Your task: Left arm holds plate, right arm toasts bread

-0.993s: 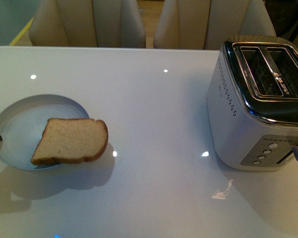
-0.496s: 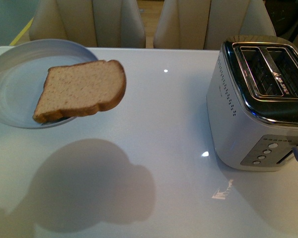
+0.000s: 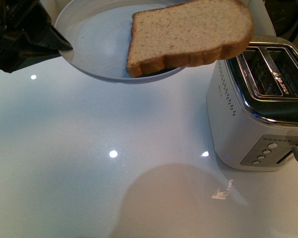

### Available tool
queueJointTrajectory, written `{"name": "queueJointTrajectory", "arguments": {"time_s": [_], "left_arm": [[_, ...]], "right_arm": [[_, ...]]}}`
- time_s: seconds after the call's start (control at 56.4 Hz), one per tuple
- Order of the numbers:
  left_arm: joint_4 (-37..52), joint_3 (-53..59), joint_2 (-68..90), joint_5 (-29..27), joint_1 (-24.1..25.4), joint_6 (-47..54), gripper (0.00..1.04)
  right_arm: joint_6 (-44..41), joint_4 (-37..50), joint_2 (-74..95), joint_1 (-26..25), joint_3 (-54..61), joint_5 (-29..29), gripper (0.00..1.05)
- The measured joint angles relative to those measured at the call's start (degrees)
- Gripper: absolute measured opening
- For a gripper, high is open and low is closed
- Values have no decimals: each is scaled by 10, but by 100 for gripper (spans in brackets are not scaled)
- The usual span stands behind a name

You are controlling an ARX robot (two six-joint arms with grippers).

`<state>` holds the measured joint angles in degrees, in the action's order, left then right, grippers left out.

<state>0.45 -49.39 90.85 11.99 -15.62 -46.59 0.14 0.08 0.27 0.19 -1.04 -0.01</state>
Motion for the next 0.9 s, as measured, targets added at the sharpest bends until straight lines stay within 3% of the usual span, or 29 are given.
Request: {"name": "queueJointTrajectory", "arguments": {"time_s": [0.284,0.798,0.816,0.904], "left_arm": [[-14,-6,-13,-11,-34,-34,3],[-14,-6,-15,-13,-35,-41,3],[-14,-6,-15,-13,-35,-41,3],[-14,-6,-15,-14,-35,-41,3]], "right_arm": [[0,0,0,0,0,0,96],[0,0,0,0,0,0,96],[-3,-3,2,-2,-1,-6,96],[-74,-146,119,-61,-58,-147,96]]}}
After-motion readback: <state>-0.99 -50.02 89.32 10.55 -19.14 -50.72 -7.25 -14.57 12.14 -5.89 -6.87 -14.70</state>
